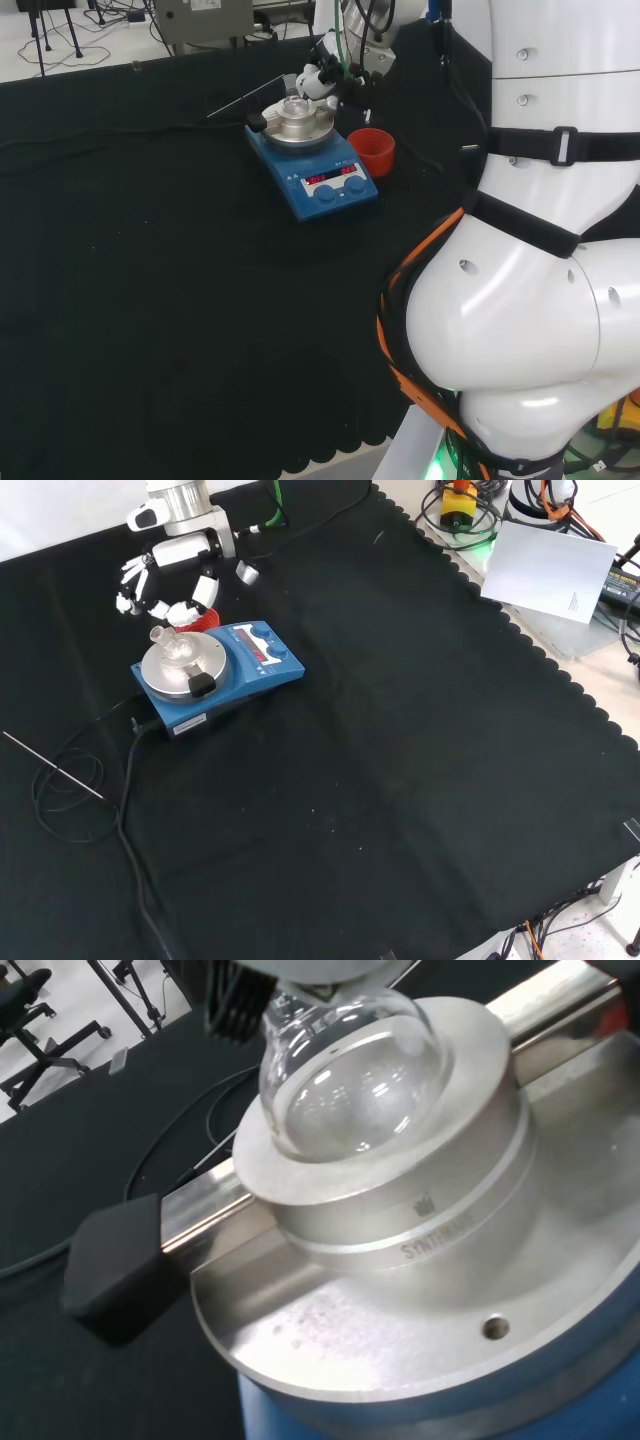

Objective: Place the round-bottom flask on the heater.

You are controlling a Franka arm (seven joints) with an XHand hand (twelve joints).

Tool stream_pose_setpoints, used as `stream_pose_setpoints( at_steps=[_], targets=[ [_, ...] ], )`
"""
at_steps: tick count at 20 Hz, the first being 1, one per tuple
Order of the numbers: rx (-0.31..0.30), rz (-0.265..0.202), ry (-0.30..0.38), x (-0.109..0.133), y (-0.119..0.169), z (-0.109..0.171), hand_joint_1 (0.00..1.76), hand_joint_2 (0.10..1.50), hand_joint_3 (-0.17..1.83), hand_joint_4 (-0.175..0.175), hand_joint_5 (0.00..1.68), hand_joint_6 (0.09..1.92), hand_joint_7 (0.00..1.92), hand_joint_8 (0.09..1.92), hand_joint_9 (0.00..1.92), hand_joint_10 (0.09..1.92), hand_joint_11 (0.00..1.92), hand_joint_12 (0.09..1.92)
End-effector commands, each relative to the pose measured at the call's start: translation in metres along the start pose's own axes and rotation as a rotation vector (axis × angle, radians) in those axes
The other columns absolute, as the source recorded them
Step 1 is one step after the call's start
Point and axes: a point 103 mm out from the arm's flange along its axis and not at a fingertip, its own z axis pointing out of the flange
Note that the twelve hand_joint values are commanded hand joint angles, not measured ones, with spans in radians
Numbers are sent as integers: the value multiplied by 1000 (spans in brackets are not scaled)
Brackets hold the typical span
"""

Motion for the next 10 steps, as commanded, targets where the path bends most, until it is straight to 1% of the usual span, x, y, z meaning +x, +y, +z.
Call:
stream_pose_setpoints(
  at_steps=[1,3,5,6,9,10],
  targets=[
    [-2,2,-1,-1,-1,-3,1055,757,857,-3,928,1356,352,717,516,736,132,1363],
    [-5,-1,9,-2,-3,-4,1055,757,859,-2,929,1356,351,717,515,735,132,1363],
    [3,1,38,-4,-6,-8,1057,761,842,-3,931,1342,339,717,503,738,123,1365],
    [4,0,39,-5,-7,-10,1053,785,778,13,933,1302,323,722,487,748,108,1372],
    [8,3,35,-6,-11,-17,1022,941,446,76,908,1204,274,749,435,793,66,1392],
    [5,2,33,-6,-14,-21,973,925,452,10,874,1126,263,749,423,796,57,1392]
  ],
)
